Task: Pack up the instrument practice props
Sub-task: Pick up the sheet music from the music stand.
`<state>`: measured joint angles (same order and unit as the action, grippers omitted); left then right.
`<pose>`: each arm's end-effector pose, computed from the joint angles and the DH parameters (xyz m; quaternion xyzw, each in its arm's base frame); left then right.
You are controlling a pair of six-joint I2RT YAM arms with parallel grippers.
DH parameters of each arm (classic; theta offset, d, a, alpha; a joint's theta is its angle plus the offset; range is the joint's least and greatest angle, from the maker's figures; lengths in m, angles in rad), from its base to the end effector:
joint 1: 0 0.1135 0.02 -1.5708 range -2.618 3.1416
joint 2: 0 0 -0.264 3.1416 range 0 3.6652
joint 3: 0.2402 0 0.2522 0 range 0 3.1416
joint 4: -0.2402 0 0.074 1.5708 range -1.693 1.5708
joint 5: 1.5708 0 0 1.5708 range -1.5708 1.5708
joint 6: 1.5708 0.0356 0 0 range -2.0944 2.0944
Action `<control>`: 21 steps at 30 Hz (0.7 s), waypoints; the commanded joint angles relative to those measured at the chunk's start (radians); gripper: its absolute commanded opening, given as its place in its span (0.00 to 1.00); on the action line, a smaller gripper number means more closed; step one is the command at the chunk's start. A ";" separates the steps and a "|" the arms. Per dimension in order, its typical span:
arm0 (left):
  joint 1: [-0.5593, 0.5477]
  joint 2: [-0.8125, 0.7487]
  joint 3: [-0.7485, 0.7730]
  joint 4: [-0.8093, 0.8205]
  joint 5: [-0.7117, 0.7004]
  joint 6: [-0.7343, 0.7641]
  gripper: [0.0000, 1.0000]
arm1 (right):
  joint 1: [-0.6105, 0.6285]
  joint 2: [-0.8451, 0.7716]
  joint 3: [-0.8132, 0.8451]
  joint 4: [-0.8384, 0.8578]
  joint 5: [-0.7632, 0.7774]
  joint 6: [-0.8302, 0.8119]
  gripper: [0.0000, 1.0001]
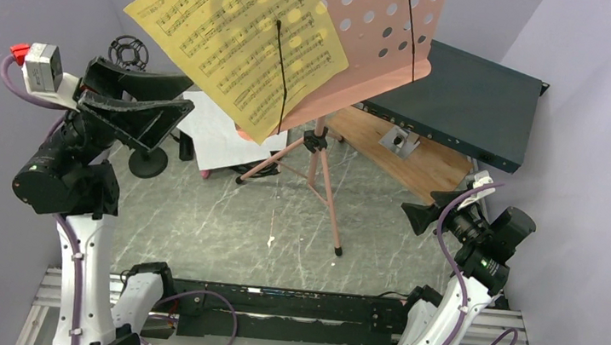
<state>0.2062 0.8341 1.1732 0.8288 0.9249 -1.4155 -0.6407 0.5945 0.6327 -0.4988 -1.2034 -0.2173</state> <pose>0.0950 -0.0092 0.5349 0.1713 0.4402 -0.5719 0.6706 0.1173 -0.0460 0.2921 -0.1444 0.7476 0.2567 0.5952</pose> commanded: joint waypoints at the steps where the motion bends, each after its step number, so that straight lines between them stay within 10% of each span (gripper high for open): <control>1: -0.014 0.020 0.048 -0.021 -0.018 0.025 0.64 | 0.003 -0.002 0.008 0.034 0.009 -0.010 0.99; 21: -0.045 0.042 0.068 -0.117 -0.024 0.099 0.55 | 0.002 0.003 0.006 0.037 0.015 -0.010 0.99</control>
<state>0.1680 0.8749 1.2079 0.7086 0.9134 -1.3235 -0.6407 0.5949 0.6327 -0.4984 -1.1862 -0.2173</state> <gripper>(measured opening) 0.555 0.993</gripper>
